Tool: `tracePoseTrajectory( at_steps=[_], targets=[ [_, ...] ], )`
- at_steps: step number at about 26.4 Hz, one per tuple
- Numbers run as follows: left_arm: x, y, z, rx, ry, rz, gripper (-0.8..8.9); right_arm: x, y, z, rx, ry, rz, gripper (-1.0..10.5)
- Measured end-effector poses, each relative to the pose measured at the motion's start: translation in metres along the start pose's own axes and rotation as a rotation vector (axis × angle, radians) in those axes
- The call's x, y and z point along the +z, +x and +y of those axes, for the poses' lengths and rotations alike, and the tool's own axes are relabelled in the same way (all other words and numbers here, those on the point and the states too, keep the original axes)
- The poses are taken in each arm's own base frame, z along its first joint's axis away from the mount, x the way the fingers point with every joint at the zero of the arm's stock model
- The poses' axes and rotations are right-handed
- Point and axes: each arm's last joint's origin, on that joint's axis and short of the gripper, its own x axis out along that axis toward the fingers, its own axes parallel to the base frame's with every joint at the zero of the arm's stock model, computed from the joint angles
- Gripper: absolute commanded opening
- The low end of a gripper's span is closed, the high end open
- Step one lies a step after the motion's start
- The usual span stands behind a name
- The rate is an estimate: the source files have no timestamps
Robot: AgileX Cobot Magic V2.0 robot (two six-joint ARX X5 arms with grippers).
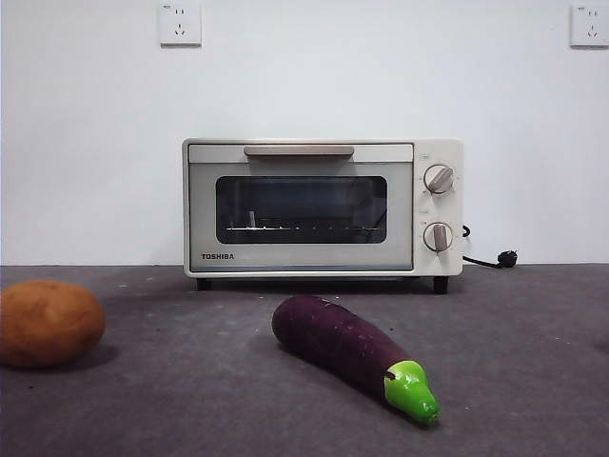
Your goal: Take the eggplant from the table,put the eggplant in the oven
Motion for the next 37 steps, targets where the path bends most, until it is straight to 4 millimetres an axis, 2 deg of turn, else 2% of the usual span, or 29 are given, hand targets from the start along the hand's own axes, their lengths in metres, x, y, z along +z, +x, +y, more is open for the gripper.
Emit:
tracePoseTrajectory(
  at_steps=[5,12,18,26,37],
  targets=[
    [-0.023,0.050,0.021,-0.025,-0.035,0.090,-0.05,-0.004,0.000,0.000,0.016,0.019,0.040,5.7],
    [-0.070,0.114,0.048,-0.037,-0.062,0.246,-0.05,-0.007,0.000,0.001,0.045,0.035,0.078,5.7],
    [-0.104,0.151,0.061,-0.058,-0.060,0.337,-0.05,-0.010,-0.001,0.002,0.105,0.047,0.107,5.7],
    [-0.128,0.179,0.060,-0.091,-0.037,0.371,-0.05,-0.011,-0.001,0.002,0.108,0.053,0.118,5.7],
    [-0.130,0.190,0.053,-0.053,0.042,0.347,-0.05,-0.013,-0.001,0.002,0.105,0.064,0.139,5.7]
  ],
)
